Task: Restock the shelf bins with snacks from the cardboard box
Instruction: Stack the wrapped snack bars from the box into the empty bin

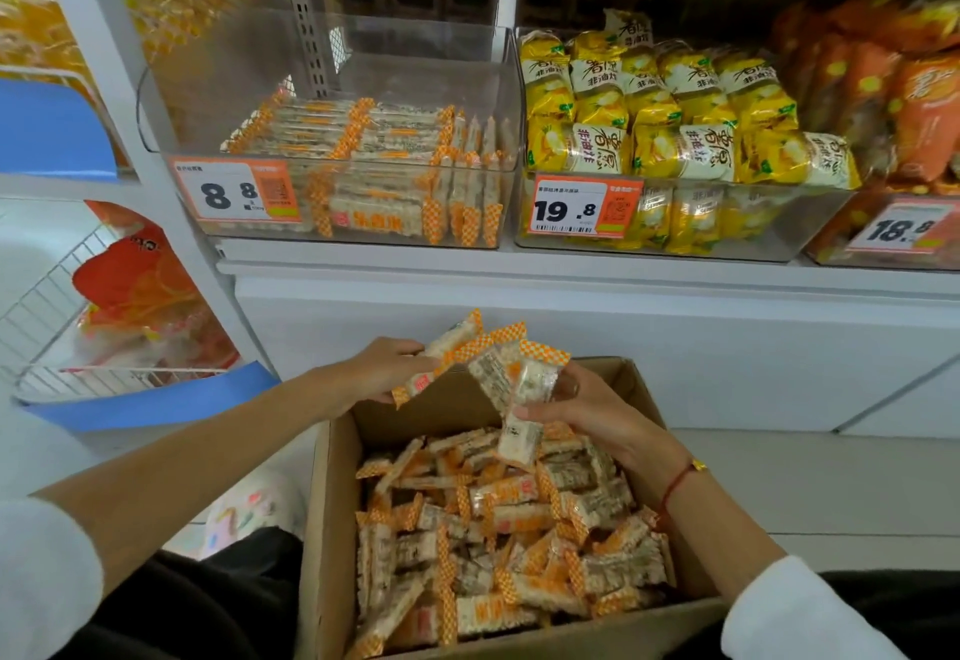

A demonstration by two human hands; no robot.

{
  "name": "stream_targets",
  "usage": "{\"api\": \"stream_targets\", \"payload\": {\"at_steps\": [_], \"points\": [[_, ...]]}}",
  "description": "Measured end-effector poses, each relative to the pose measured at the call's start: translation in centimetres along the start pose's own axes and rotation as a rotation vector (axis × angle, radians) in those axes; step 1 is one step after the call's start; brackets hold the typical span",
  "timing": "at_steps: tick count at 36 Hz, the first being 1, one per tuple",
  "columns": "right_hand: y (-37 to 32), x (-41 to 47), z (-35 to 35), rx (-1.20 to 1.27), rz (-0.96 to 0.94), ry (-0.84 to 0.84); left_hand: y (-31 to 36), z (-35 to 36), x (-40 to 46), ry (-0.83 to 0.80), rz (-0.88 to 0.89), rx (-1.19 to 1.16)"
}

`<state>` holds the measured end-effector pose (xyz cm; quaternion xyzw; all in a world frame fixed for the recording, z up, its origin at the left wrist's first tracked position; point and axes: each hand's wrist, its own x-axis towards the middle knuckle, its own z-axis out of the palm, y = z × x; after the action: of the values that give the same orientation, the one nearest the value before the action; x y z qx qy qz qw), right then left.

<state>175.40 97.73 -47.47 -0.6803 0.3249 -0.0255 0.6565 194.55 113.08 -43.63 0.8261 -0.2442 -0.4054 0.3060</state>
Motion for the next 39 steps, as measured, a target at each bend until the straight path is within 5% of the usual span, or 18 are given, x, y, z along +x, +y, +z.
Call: {"api": "stream_targets", "payload": {"at_steps": [12, 21, 26, 36, 39], "points": [[-2.2, -1.2, 0.3, -0.056, -0.013, -0.017, 2.4, -1.5, 0.2, 0.090, 0.092, -0.034], [-4.6, -2.5, -1.6, 0.081, -0.064, -0.134, 2.6, -3.5, -1.3, -0.041, 0.049, -0.012], [-6.7, -3.0, -2.2, -0.062, -0.097, -0.213, 2.3, -4.0, -2.0, -0.189, 0.055, -0.172], [-10.6, -2.2, -2.1, -0.176, -0.183, -0.054, 3.2, -4.3, -1.8, -0.313, 0.095, -0.398], [-11.0, -2.0, -1.6, -0.138, -0.179, -0.047, 3.5, -4.3, -2.1, -0.353, 0.182, -0.298]]}}
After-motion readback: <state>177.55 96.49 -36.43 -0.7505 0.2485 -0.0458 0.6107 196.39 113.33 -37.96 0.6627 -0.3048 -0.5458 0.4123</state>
